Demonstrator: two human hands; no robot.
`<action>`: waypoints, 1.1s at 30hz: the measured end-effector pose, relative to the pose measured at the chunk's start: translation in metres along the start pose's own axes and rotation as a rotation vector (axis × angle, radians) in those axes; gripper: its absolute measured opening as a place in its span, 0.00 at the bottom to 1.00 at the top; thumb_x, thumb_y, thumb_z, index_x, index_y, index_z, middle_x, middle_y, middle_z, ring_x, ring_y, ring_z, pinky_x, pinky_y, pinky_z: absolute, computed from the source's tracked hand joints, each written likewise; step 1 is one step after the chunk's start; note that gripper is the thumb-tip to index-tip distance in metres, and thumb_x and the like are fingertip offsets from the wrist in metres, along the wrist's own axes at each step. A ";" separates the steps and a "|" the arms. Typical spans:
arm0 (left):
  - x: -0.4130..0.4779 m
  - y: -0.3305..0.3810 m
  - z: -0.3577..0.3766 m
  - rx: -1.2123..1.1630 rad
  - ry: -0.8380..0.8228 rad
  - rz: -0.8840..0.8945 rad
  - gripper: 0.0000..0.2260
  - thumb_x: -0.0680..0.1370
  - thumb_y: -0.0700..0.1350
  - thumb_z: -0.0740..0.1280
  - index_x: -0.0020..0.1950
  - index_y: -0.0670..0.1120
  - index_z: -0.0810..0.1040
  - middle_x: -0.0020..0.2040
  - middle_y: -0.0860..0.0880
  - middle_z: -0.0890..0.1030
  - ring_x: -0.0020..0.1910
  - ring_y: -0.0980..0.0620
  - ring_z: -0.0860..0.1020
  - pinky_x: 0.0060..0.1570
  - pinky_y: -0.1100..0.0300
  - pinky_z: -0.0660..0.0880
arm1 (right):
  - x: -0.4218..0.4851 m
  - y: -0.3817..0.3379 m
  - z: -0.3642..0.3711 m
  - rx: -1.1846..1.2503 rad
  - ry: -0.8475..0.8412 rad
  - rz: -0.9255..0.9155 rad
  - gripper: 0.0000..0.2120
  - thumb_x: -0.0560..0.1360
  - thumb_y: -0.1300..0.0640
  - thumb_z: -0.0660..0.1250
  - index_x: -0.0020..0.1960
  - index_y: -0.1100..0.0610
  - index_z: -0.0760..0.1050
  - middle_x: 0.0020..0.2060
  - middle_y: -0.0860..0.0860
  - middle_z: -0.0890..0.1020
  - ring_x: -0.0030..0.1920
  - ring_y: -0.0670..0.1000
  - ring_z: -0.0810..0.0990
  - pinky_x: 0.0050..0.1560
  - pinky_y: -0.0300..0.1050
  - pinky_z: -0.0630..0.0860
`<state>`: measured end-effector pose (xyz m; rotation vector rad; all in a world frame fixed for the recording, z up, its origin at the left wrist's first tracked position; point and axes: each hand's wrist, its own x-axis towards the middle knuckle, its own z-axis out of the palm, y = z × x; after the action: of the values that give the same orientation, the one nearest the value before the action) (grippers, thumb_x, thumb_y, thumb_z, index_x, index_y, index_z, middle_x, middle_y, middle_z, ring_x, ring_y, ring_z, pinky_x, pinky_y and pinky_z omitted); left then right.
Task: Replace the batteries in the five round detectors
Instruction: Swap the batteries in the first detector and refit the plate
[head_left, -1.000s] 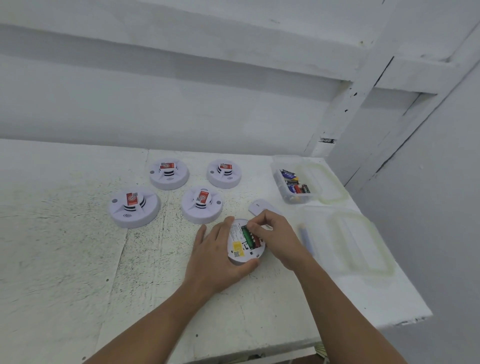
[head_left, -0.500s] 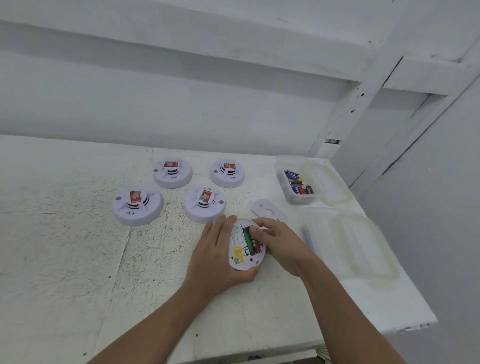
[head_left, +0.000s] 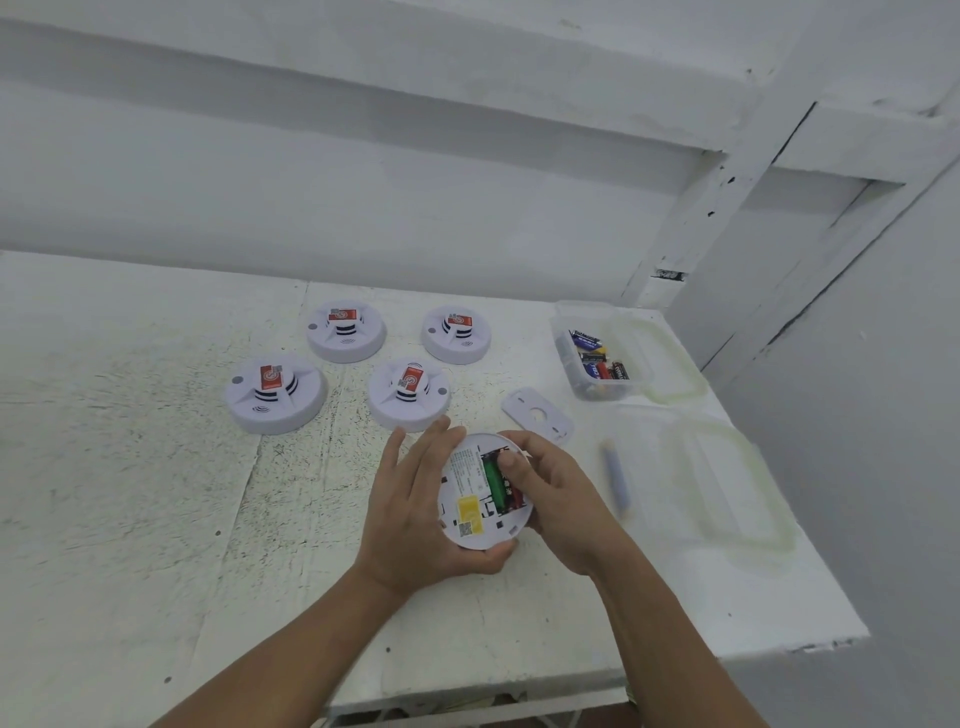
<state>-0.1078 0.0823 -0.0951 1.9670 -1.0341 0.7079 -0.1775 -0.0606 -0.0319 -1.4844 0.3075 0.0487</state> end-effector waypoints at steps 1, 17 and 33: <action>-0.001 0.000 0.000 0.003 -0.002 0.000 0.41 0.63 0.68 0.70 0.65 0.41 0.66 0.64 0.47 0.71 0.62 0.45 0.74 0.59 0.36 0.71 | 0.000 0.002 0.001 -0.003 0.004 -0.013 0.16 0.74 0.48 0.63 0.57 0.56 0.74 0.47 0.52 0.84 0.47 0.51 0.83 0.41 0.44 0.80; 0.003 -0.003 0.005 -0.004 -0.255 -0.219 0.41 0.59 0.69 0.70 0.64 0.45 0.69 0.58 0.51 0.79 0.56 0.54 0.75 0.63 0.41 0.69 | 0.021 0.013 -0.015 -0.594 0.164 -0.038 0.12 0.80 0.47 0.59 0.53 0.50 0.79 0.43 0.46 0.84 0.44 0.45 0.82 0.46 0.43 0.80; 0.010 0.002 -0.006 -0.153 -0.558 -0.471 0.49 0.57 0.73 0.68 0.72 0.53 0.61 0.58 0.70 0.63 0.58 0.77 0.59 0.74 0.58 0.50 | 0.079 0.005 -0.039 -1.306 0.420 0.024 0.16 0.77 0.50 0.63 0.61 0.56 0.72 0.57 0.55 0.75 0.57 0.55 0.73 0.55 0.48 0.70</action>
<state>-0.1053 0.0826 -0.0840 2.2042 -0.8424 -0.1855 -0.1097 -0.1108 -0.0574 -2.7949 0.7062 -0.0617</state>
